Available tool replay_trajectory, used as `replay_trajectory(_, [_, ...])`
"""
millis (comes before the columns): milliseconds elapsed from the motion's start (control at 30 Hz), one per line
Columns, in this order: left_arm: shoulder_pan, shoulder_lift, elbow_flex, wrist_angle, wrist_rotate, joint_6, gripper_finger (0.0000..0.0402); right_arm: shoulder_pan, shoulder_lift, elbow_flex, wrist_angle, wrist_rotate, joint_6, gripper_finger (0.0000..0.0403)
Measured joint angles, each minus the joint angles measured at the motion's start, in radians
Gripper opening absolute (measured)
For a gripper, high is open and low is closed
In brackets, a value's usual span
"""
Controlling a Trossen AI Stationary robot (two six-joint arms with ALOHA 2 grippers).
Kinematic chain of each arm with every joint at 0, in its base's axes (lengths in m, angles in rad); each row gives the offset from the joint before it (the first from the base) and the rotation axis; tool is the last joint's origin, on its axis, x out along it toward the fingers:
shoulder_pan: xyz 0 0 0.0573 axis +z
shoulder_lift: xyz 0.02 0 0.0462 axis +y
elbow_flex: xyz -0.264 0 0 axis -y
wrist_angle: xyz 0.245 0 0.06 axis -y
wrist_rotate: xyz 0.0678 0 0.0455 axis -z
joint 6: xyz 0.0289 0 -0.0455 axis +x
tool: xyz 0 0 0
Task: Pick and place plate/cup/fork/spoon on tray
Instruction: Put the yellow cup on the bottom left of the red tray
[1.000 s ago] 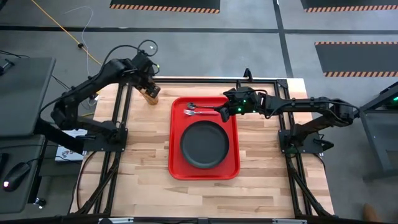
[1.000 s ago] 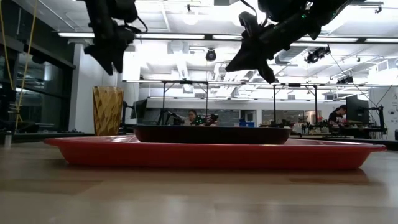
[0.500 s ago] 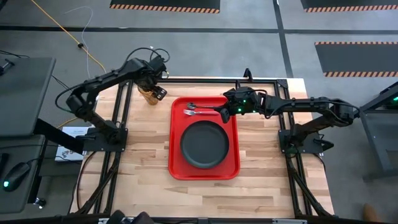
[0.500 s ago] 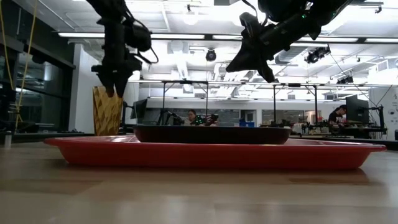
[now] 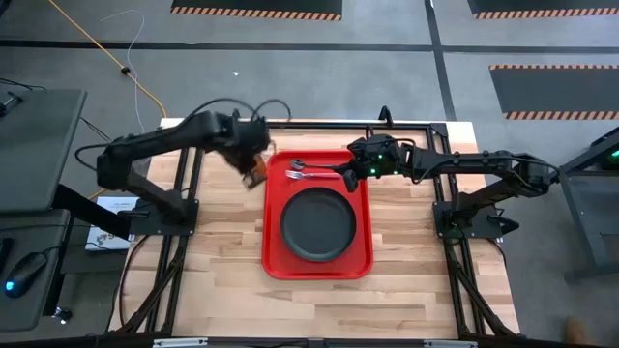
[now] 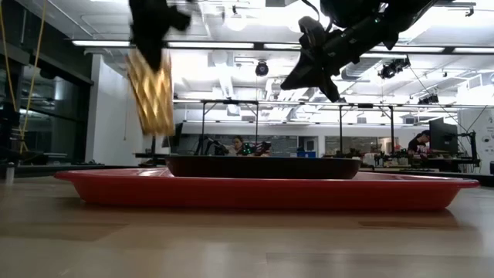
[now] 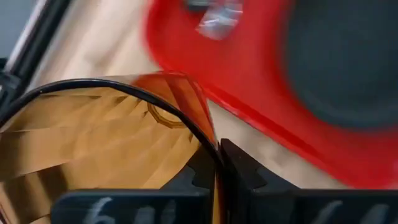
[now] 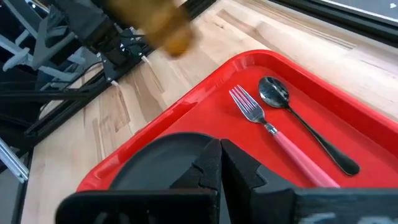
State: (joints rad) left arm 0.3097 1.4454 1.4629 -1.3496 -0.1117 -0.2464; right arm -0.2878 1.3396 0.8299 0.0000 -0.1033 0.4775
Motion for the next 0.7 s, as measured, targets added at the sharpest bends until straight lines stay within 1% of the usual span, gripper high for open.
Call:
replay_trajectory(67, [-0.131, -0.006, 0.1, -0.111, 0.007, -0.091, 0.0004, -0.004, 0.0, 0.0, -0.007, -0.003, -0.011, 0.0])
replay_trajectory(133, [-0.261, 0.0, 0.189, -0.174, 0.053, -0.18, 0.0004, -0.01, 0.0, 0.0, -0.014, -0.003, -0.015, 0.0])
replay_trajectory(233, [-0.443, 0.046, 0.283, -0.164, 0.133, -0.306, 0.0003, -0.023, 0.0, 0.0, -0.019, -0.003, -0.017, 0.0])
replay_trajectory(333, [-0.576, 0.162, 0.332, -0.135, 0.152, -0.34, 0.0003, -0.039, 0.0, 0.0, -0.018, -0.002, -0.032, 0.0])
replay_trajectory(400, [-0.622, 0.242, 0.346, -0.139, 0.135, -0.324, 0.0002, -0.052, 0.0, 0.0, -0.017, -0.002, -0.034, 0.0])
replay_trajectory(533, [-0.671, 0.376, 0.354, -0.116, 0.122, -0.233, 0.0002, -0.079, 0.0, 0.001, -0.018, -0.002, -0.034, 0.0])
replay_trajectory(600, [-0.687, 0.422, 0.353, -0.083, 0.125, -0.215, 0.0001, -0.089, 0.0, 0.001, -0.018, -0.002, -0.034, 0.0])
replay_trajectory(700, [-0.698, 0.444, 0.354, -0.035, 0.128, -0.22, 0.0001, -0.101, 0.0, 0.0, -0.018, -0.002, -0.034, 0.0])
